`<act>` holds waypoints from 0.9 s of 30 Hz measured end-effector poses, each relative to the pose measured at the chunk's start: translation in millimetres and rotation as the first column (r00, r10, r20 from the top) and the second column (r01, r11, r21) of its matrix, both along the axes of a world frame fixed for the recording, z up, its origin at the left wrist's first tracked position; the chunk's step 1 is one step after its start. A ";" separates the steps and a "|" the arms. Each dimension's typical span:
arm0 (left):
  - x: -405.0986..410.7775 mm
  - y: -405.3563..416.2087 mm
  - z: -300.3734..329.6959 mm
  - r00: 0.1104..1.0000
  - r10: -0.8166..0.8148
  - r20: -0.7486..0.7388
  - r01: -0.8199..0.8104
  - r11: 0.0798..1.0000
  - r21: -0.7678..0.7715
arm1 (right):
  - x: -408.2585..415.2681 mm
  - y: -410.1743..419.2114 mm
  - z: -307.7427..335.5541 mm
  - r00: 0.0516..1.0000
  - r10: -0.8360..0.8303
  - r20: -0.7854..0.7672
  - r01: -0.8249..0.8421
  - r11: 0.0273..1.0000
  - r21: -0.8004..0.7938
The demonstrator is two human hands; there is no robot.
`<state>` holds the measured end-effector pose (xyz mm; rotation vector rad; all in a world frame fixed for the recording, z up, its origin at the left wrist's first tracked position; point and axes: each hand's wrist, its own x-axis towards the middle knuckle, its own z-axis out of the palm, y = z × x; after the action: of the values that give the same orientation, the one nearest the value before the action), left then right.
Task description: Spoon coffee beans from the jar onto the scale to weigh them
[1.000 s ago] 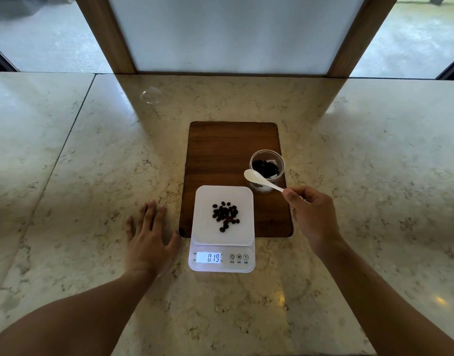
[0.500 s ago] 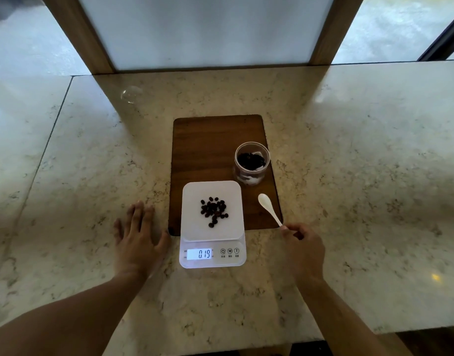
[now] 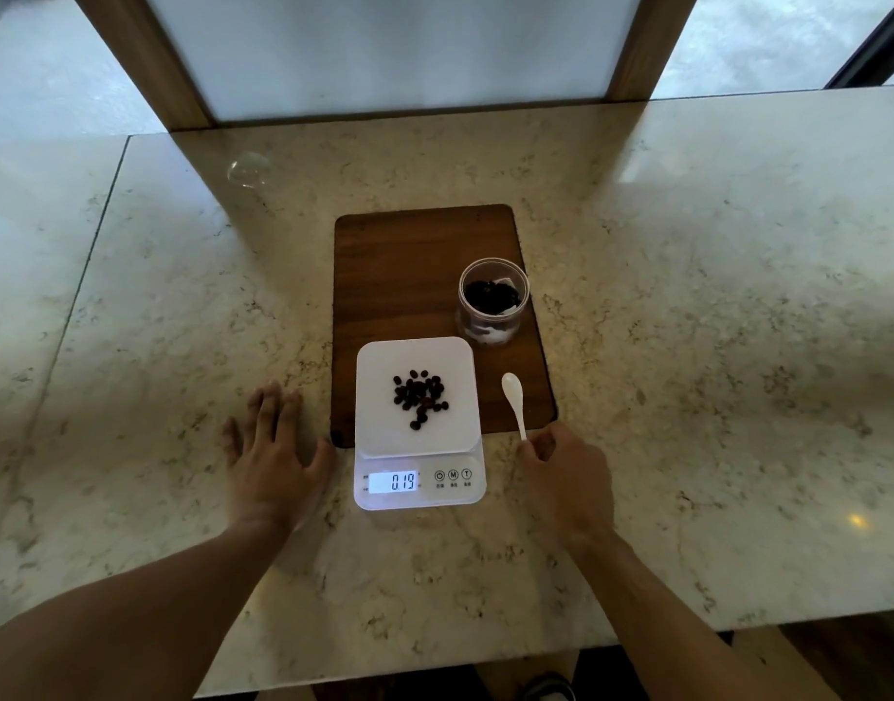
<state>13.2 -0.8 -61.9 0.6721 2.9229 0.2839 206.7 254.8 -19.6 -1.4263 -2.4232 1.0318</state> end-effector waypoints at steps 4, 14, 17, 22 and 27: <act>0.2 2.5 2.5 1.000 0.005 0.000 -0.005 1.000 0.010 | -1.2 4.1 -0.9 0.999 0.031 0.036 -0.032 0.999 0.013; 1.0 3.2 4.6 0.999 0.025 0.022 -0.025 0.999 -0.021 | -20.5 1.8 -8.3 0.998 0.055 0.021 -0.058 0.976 0.208; -0.4 3.6 4.7 0.999 0.013 0.033 -0.012 1.000 -0.023 | -34.3 -1.9 -2.9 0.997 0.058 0.050 -0.069 0.961 0.267; 3.5 5.6 15.7 0.996 0.007 0.094 -0.002 0.999 -0.050 | -44.9 -1.3 19.4 0.984 0.125 0.126 -0.151 0.964 0.220; -12.3 13.8 34.6 0.962 0.018 0.274 0.025 0.988 -0.155 | -41.7 9.6 49.7 0.968 0.219 0.125 -0.237 0.959 0.153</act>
<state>0.8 13.0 -27.3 0.5639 2.6442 0.1312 165.0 264.4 30.1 -1.1988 -2.7294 0.7864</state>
